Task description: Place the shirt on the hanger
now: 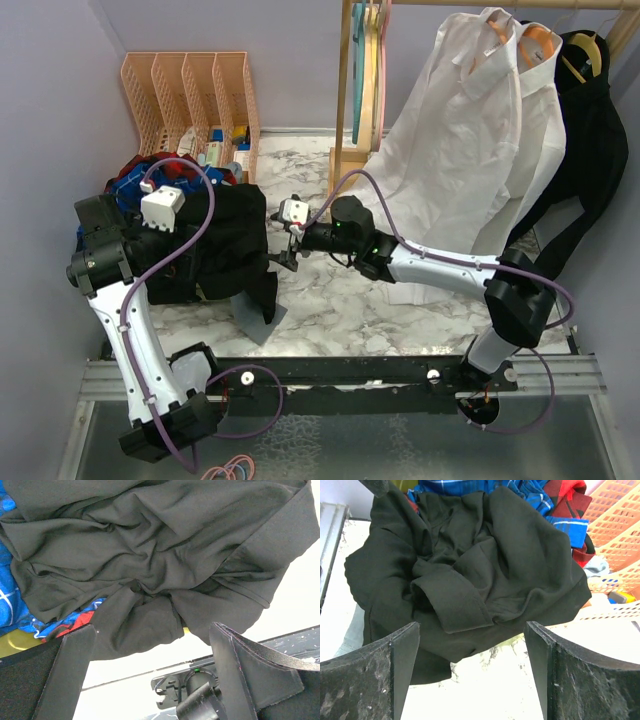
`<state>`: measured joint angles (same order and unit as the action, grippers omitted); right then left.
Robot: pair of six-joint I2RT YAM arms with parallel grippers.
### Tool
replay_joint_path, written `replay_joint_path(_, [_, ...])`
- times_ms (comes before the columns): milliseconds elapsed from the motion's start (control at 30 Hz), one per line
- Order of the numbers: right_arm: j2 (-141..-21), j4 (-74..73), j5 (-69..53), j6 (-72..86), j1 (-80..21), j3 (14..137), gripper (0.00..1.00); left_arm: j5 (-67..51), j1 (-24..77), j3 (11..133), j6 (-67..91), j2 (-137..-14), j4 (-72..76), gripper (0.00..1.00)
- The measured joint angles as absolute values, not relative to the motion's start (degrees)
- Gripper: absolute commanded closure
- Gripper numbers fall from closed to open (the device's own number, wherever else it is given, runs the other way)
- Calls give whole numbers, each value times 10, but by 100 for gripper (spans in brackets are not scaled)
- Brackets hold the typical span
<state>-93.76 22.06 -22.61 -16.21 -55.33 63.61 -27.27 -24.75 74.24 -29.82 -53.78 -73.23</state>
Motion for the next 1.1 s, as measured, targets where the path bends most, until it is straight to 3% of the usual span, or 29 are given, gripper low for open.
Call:
replay_joint_path(300, [-973, 209, -229, -190, -568, 666, 13, -289, -248, 724, -321, -535, -729, 1])
replay_joint_path(433, [-996, 207, -234, -194, -570, 685, 21, -314, -248, 724, -347, -522, -745, 1])
replay_joint_path(533, [-1018, 205, -235, -195, -570, 703, 43, -326, -248, 724, -359, -512, -752, 1])
replay_joint_path(667, [-1048, 194, -244, -201, -570, 734, 94, -355, -248, 724, -383, -509, -763, 1])
replay_joint_path(700, [-1053, 191, -246, -201, -570, 741, 98, -361, -248, 724, -388, -509, -765, 1])
replay_joint_path(900, [-1064, 174, -246, -202, -570, 795, 99, -401, -247, 724, -418, -499, -763, 1])
replay_joint_path(1100, [-1067, 157, -141, -155, -571, 904, 99, -420, -248, 722, -443, -495, -731, 1])
